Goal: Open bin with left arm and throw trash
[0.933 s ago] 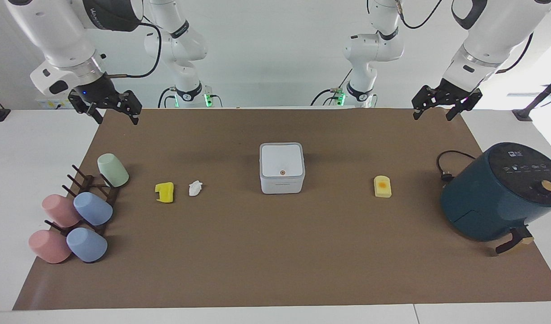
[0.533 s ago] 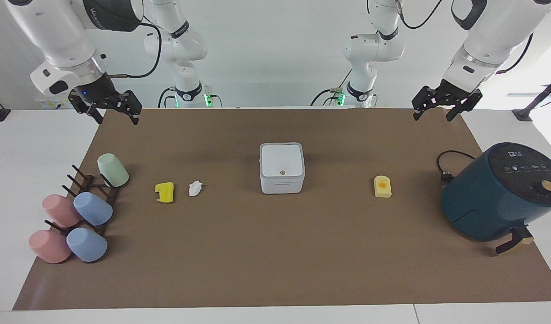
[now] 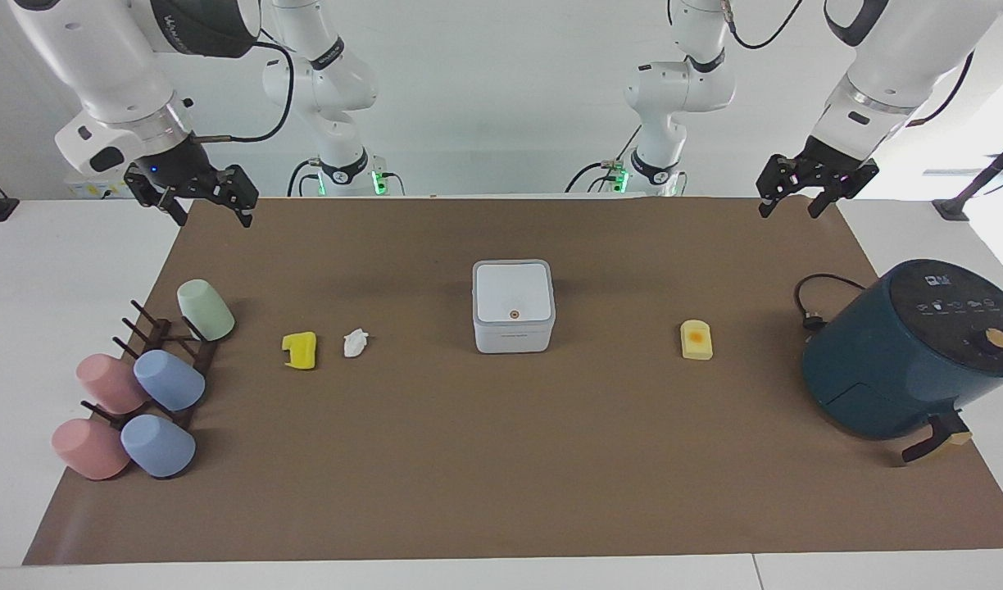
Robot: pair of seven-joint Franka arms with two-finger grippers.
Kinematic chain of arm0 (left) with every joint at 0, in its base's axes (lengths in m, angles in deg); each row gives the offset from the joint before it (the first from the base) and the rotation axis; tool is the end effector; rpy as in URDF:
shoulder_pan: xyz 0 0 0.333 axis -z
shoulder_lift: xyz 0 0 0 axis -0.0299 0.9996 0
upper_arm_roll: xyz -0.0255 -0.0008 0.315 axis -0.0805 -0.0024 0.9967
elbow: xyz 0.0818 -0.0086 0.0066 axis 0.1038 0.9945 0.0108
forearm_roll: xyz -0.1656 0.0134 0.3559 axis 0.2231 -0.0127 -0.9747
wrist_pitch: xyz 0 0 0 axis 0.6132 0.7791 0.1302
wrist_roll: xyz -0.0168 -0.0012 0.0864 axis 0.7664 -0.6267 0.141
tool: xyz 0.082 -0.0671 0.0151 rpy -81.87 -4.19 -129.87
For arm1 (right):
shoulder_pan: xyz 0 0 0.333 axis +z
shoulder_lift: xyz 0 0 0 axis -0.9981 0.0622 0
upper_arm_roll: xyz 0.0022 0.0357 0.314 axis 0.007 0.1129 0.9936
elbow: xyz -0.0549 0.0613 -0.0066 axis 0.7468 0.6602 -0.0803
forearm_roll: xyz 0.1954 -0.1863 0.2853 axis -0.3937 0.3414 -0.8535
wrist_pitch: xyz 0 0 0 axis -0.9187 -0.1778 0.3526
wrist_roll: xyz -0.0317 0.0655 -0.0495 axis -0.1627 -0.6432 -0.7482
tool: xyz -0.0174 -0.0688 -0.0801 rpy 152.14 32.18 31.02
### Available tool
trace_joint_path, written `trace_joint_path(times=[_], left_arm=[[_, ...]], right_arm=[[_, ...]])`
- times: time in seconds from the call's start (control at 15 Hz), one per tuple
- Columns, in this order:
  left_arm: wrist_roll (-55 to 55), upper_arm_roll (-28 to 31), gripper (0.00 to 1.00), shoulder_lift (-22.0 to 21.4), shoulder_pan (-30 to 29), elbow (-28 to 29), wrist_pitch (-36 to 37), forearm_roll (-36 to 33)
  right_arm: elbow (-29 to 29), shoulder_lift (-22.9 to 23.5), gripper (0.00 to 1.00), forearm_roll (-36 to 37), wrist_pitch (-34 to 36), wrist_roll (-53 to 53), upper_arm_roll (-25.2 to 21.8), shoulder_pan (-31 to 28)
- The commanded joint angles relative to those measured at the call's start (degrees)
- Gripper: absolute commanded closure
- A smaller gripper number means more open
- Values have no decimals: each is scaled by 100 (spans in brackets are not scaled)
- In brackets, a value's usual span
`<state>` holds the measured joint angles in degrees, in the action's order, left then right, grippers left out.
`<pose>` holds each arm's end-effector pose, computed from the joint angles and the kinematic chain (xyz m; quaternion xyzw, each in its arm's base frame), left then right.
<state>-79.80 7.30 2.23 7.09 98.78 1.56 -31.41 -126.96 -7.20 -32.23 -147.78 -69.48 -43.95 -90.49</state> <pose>0.5315 -0.0567 0.6375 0.9991 -0.0371 -0.0183 0.0114 0.5433 -0.0291 0.6159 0.9992 -0.0178 -0.0344 0.0120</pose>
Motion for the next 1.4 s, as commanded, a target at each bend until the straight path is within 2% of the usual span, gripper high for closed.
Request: trace_joint_path(times=[0.0,0.2,0.47,0.67,0.87,1.07,1.33], left_arm=[[-271,-30,100,-287,358,523,-479,-32],[-350,-30,100,-419,1051,1208,-1463,-23],[-604,-39,100,-297,1895,1561,-2307,-23],[-631,-48,100,-209,2528,2079,-3572,-23],[-955,-39,100,308,2960,2072,-3978,-14],[-1535,-39,100,853,3268,2107,-4778,-23],[-1712,-39,100,1276,3435,2116,-5516,-23]], right_arm=[[-128,-88,0,-104,-140,7,-23,-7],[-198,-88,0,-104,-210,7,-14,1],[-646,-176,0,-113,-842,7,-5,72],[-953,-88,0,-297,-1430,7,21,151],[-1374,122,0,-342,-2194,16,21,396],[-1998,246,0,-342,-3125,-28,21,432],[-2123,650,0,-350,-3663,-37,30,450]])
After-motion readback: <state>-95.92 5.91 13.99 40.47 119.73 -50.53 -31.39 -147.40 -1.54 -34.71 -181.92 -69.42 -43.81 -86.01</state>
